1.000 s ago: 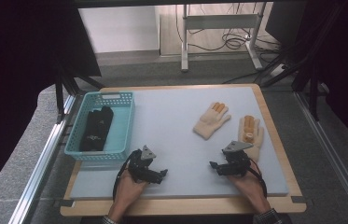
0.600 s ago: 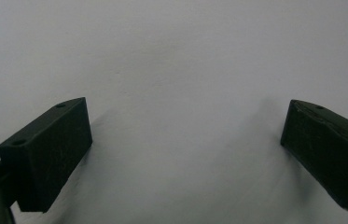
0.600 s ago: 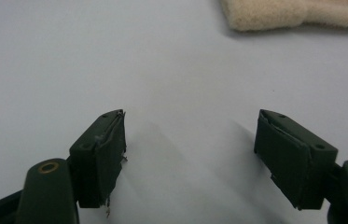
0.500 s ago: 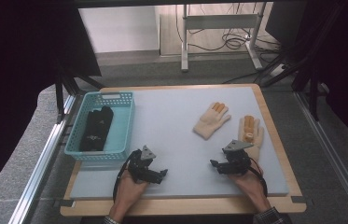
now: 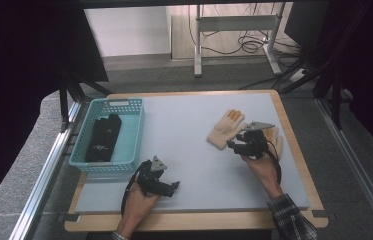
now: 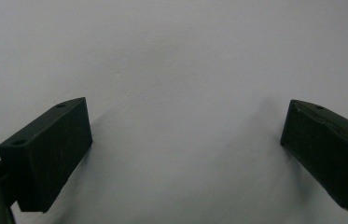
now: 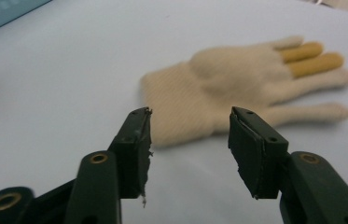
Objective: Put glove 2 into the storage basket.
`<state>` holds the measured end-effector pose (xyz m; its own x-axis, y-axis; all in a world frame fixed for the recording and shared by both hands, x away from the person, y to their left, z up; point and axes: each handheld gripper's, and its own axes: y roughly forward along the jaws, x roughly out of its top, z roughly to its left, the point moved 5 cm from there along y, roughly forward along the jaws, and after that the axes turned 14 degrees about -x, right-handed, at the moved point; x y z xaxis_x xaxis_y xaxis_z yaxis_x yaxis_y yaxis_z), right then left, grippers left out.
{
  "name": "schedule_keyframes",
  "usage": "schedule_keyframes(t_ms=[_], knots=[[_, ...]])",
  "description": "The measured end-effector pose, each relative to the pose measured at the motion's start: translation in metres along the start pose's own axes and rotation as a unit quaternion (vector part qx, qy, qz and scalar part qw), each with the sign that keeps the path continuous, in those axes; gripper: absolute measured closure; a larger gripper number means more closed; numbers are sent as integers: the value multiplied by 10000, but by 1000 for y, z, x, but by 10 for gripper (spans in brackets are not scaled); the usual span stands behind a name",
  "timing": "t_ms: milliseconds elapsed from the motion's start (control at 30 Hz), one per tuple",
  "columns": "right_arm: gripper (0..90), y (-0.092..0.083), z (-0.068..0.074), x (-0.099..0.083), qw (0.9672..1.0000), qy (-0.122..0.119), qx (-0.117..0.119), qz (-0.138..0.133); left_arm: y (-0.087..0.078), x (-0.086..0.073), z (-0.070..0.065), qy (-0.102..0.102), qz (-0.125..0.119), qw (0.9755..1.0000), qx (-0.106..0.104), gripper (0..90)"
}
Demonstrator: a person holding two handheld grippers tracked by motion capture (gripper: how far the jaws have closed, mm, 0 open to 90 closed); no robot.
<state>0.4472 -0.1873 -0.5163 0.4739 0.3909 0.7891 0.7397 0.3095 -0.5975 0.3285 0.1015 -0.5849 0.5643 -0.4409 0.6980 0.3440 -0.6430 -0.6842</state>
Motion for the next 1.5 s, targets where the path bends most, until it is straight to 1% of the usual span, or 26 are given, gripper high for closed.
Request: schedule_keyframes(t_ms=[100,133,167,233,333,400,467,500,533,567,600,633,700,733,800,867,933,1000,1067,1200,1233,1300,1400,1433,1467,1500], knots=[[382,17,-4,13,9999,18,-154,68,0,0,0,0,-7,10000,-5,23],[382,17,-4,13,9999,18,-154,68,0,0,0,0,-7,10000,-5,23],[337,32,-6,22,9995,128,-247,118,0,0,0,-5,-15,10000,-2,23],[302,44,-8,27,9990,270,-312,171,0,0,0,0,0,10000,1,23],[249,63,-11,30,9979,372,-451,274,0,0,0,2,-1,10000,0,23],[214,76,-13,30,9967,391,-602,373,0,0,0,0,-5,10000,-1,23],[190,88,-17,28,9952,395,-771,466,0,0,0,2,-2,10000,-1,23],[182,93,-18,27,9947,433,-780,513,0,0,0,2,-11,10000,-6,23],[183,98,-18,26,9948,471,-709,559,0,0,0,1,-10,10000,-6,23],[183,98,-18,26,9948,471,-709,559,0,0,0,1,-10,10000,-6,23],[197,106,-15,21,9946,377,-664,704,0,0,0,2,-10,10000,-5,23],[232,107,-13,21,9951,263,-720,620,0,0,0,1,-5,10000,-1,23],[359,105,-11,20,9963,143,-639,562,0,0,0,2,-3,10000,-1,23],[421,103,-11,21,9961,107,-615,618,0,0,0,0,-3,10000,-1,23],[489,101,-10,22,9955,32,-603,724,0,0,0,0,-2,10000,-1,23],[526,99,-8,23,9955,-44,-570,754,0,0,0,0,-9,10000,-6,23],[539,98,-7,22,9958,-49,-509,757,0,0,0,1,-8,10000,-6,23],[543,95,-9,22,9961,25,-399,785,0,0,0,0,-9,10000,-7,23],[544,90,-10,24,9965,-31,-348,764,0,0,0,1,-11,10000,-7,23],[544,68,-5,34,9986,-81,-138,512,0,0,0,0,3,10000,-2,23],[544,59,-1,37,9989,-178,-39,431,0,0,0,0,2,10000,-1,23],[543,46,7,41,9989,-337,62,329,0,0,0,5,10,10000,4,23],[540,22,24,44,9973,-641,296,223,0,0,0,-1,2,10000,0,23],[540,22,24,44,9973,-641,296,223,0,0,0,-1,2,10000,0,23],[537,5,39,44,9947,-848,539,196,0,0,0,-2,2,10000,0,23],[535,0,44,43,9935,-952,601,189,0,0,0,1,3,10000,1,23]])
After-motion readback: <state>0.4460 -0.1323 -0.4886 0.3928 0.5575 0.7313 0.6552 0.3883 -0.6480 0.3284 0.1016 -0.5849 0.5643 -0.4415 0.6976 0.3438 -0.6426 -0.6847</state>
